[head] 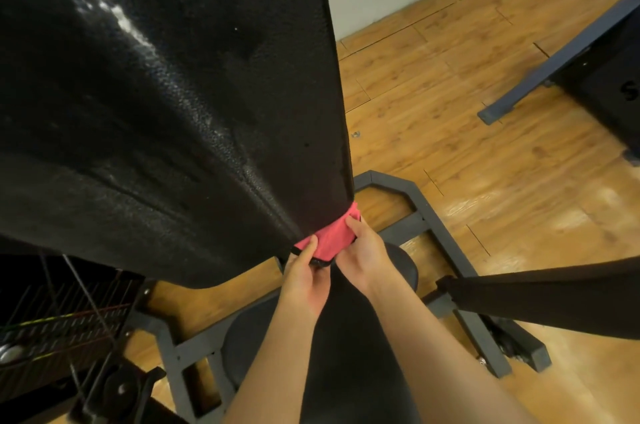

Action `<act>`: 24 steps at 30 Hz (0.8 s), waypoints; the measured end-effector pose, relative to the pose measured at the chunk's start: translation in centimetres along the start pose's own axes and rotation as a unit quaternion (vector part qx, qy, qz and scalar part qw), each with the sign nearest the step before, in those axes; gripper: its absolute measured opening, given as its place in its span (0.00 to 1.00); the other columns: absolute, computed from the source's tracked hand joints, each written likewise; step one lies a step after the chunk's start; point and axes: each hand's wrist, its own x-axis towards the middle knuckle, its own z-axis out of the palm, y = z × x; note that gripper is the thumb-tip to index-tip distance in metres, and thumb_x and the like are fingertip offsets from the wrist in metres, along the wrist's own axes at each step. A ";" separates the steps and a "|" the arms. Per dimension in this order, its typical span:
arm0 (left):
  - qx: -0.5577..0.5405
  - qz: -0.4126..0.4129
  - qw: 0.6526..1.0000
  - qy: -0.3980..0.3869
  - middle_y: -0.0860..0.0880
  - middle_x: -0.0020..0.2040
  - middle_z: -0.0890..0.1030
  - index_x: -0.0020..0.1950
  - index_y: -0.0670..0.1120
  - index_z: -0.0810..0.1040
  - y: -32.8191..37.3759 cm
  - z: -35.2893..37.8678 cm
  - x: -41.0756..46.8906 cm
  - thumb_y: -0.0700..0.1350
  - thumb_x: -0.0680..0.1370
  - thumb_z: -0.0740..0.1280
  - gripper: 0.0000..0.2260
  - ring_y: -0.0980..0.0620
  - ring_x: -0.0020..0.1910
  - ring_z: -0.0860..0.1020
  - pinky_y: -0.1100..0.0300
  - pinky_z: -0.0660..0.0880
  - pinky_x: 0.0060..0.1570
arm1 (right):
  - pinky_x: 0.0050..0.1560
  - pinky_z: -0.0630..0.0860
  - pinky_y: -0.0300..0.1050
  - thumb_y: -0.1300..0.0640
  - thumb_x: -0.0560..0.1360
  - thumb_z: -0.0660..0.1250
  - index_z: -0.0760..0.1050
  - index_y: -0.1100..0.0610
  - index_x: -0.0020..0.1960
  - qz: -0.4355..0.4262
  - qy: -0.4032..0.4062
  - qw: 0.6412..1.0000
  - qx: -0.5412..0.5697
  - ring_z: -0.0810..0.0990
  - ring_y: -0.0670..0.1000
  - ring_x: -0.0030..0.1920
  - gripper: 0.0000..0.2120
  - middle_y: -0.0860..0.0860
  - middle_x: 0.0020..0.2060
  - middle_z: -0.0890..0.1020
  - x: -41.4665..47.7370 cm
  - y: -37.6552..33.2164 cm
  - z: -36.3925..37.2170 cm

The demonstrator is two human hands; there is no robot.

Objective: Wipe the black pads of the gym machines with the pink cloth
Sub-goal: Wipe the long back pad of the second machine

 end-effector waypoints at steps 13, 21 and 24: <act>0.029 -0.016 0.998 0.052 0.41 0.59 0.81 0.65 0.43 0.75 2.6 -3.6 -1.9 0.44 0.73 0.68 0.21 0.44 0.60 0.78 0.51 0.74 0.60 | 0.71 0.63 0.60 0.60 0.81 0.56 0.65 0.57 0.71 0.070 0.045 0.996 0.042 0.74 0.59 0.64 0.18 0.60 0.63 0.75 -0.2 4.5 1.1; 0.009 -0.008 0.997 0.071 0.40 0.60 0.80 0.65 0.42 0.74 4.7 -6.7 -3.1 0.42 0.75 0.66 0.18 0.43 0.60 0.79 0.51 0.74 0.60 | 0.69 0.63 0.61 0.60 0.80 0.58 0.65 0.58 0.68 0.113 0.076 0.990 0.035 0.72 0.61 0.65 0.16 0.61 0.61 0.75 -0.9 7.5 3.0; 0.001 0.023 0.997 0.071 0.40 0.61 0.80 0.67 0.42 0.73 5.5 -8.1 -3.5 0.40 0.75 0.65 0.20 0.43 0.61 0.78 0.50 0.73 0.62 | 0.65 0.69 0.58 0.61 0.80 0.59 0.69 0.59 0.66 0.117 0.072 0.990 0.032 0.76 0.59 0.59 0.15 0.60 0.57 0.78 -1.0 9.0 3.6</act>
